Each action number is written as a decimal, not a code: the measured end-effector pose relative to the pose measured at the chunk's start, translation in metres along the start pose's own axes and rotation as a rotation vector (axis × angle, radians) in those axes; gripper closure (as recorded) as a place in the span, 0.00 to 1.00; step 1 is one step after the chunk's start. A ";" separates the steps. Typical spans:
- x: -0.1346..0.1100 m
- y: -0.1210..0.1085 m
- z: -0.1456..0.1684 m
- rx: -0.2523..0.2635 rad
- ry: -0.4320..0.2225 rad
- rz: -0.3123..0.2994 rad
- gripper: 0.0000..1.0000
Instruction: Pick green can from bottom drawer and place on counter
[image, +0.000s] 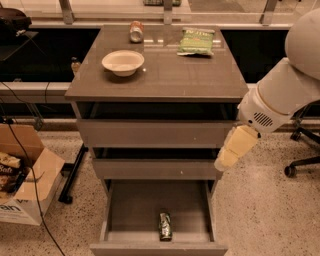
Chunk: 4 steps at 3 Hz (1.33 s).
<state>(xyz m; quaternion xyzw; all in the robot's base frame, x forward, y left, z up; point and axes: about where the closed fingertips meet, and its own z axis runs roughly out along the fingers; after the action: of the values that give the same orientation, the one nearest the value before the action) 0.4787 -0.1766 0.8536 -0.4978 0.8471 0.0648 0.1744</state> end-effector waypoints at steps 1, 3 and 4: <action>0.000 0.000 0.004 -0.005 0.004 0.009 0.00; -0.011 0.003 0.059 -0.067 -0.004 0.070 0.00; -0.016 0.001 0.128 -0.119 -0.019 0.159 0.00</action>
Offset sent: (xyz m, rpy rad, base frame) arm 0.0090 0.0106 -0.0276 0.0078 0.0726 -0.0643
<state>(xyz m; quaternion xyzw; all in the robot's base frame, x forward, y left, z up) 0.5145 -0.1270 0.7404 -0.4380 0.8769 0.1334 0.1466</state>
